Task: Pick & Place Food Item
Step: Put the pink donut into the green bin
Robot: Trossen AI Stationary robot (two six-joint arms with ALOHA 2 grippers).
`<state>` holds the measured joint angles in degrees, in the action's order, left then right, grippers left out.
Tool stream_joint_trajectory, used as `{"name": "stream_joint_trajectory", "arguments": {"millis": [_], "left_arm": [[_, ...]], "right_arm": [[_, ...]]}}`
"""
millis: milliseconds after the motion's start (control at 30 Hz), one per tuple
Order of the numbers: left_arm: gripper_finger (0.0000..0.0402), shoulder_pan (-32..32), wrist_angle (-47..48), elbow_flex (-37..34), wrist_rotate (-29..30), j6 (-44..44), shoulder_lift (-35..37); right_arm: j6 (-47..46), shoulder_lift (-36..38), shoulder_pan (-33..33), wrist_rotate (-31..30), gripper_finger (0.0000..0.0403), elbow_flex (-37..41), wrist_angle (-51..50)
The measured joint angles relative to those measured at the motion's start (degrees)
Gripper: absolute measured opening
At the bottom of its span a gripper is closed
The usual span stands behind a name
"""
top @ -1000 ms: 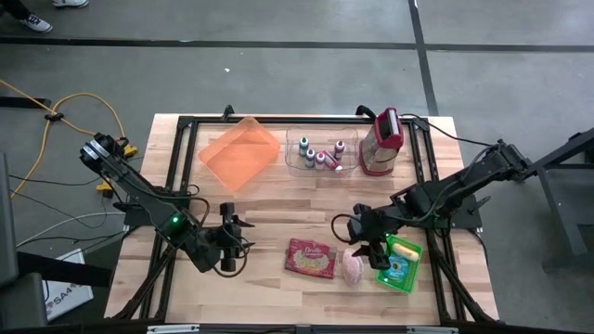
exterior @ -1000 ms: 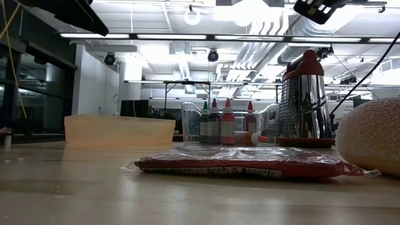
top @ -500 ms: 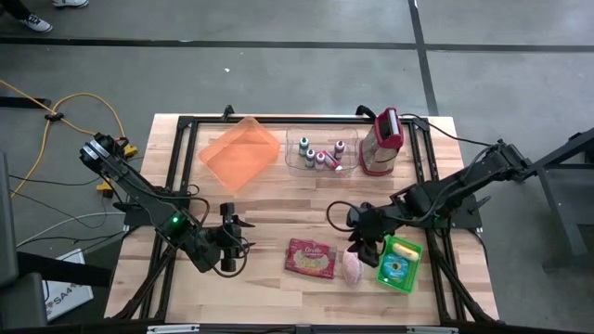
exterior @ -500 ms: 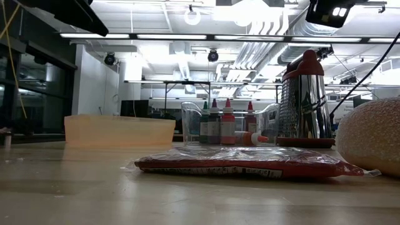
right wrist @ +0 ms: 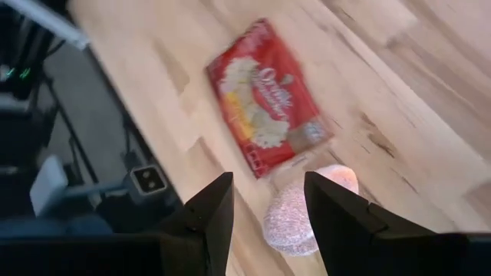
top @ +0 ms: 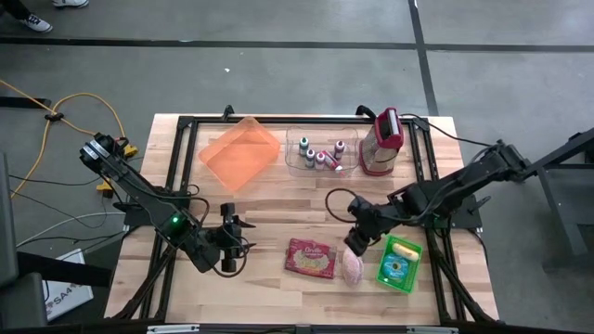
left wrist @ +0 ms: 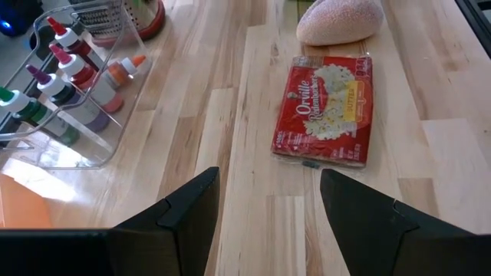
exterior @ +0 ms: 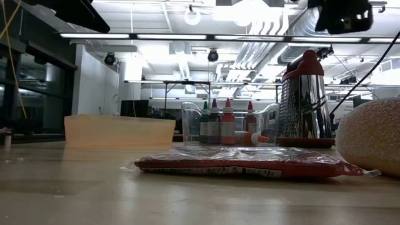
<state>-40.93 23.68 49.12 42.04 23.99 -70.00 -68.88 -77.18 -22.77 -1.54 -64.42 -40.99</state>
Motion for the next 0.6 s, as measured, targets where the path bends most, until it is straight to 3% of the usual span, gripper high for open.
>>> {"name": "stream_joint_trajectory", "arguments": {"millis": [433,600], "left_arm": [[0.0218,0.0,-0.22,0.0,0.0,0.0,-0.02],[0.0218,0.0,-0.37,0.0,0.0,0.0,-0.02]], "right_arm": [[-15.66,-1.91,1.14,1.8,0.0148,-0.03,-0.3],[-18.73,-4.26,0.14,2.98,0.0148,-4.29,-0.99]]}}
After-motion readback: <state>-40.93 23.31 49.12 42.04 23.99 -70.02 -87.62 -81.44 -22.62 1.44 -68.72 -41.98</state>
